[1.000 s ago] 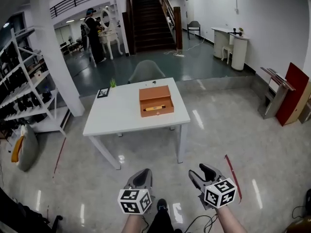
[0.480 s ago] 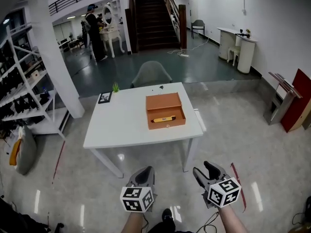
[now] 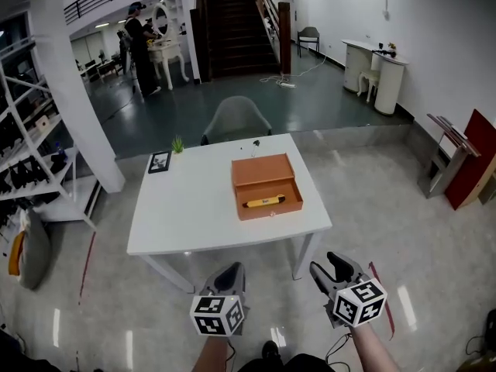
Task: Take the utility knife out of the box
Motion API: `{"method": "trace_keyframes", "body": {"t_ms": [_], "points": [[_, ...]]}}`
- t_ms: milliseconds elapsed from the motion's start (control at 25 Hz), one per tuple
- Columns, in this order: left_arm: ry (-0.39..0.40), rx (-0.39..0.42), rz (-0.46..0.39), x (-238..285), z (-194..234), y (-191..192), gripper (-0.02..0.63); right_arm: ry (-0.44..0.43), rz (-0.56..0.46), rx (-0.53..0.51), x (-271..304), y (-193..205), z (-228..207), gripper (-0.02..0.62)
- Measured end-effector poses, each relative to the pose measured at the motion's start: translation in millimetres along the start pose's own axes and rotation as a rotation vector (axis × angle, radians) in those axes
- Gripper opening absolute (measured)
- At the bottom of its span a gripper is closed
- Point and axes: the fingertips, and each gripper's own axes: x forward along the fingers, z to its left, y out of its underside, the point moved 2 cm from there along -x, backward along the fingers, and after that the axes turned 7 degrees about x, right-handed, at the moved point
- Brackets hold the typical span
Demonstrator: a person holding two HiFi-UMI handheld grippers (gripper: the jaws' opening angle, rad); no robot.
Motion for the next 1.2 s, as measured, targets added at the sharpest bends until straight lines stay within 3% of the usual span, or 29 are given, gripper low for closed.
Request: {"method": "trace_keyframes", "body": {"t_ms": [560,1200], "points": [[0.0,-0.002,0.012,50,38,-17,0.018,0.005,-0.015,-0.035,59,-31,-21,0.207],[-0.12,-0.062,0.015,119,95,-34,0.018,-0.131,0.036,-0.139,178,-81,-54,0.207]]}}
